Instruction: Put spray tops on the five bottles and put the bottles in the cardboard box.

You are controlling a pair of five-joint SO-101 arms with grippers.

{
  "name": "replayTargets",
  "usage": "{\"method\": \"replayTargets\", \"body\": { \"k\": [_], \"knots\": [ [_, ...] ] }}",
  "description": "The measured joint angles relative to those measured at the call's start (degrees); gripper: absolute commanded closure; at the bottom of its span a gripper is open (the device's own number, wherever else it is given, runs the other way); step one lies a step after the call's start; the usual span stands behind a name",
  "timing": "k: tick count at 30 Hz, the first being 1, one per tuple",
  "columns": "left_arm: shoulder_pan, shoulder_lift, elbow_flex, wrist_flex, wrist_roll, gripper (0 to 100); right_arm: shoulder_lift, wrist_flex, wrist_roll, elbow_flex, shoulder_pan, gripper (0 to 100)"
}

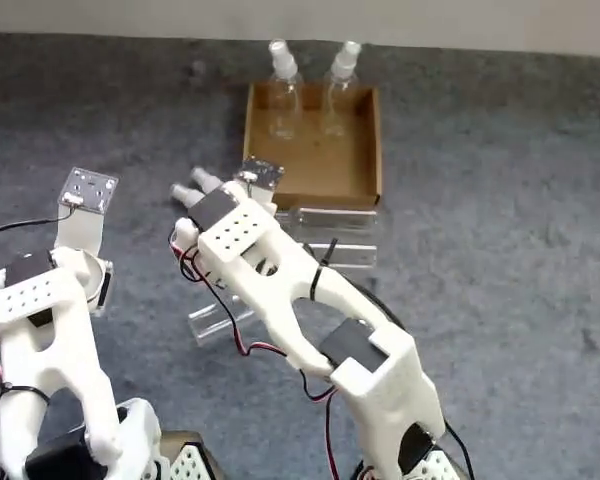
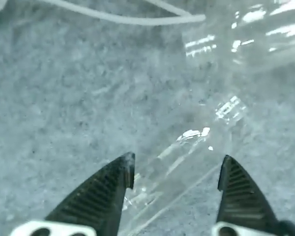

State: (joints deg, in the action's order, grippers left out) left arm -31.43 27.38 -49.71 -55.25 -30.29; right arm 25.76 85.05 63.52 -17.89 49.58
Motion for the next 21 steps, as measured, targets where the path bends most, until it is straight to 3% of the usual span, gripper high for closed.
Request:
{"method": "replayTargets", "body": {
  "k": [9, 14, 21],
  "knots": [
    [0.0, 0.0, 0.0, 0.0, 0.0, 99, 2.8, 2.9, 0.5, -0.1, -0.3, 76.5],
    [0.0, 0.0, 0.0, 0.0, 0.0, 99, 3.0, 5.2, 0.5, -0.1, -5.0, 83.4],
    [0.0, 0.0, 0.0, 0.0, 0.0, 99, 3.0, 8.3, -5.5, -0.1, -9.7, 85.2]
  ]
}}
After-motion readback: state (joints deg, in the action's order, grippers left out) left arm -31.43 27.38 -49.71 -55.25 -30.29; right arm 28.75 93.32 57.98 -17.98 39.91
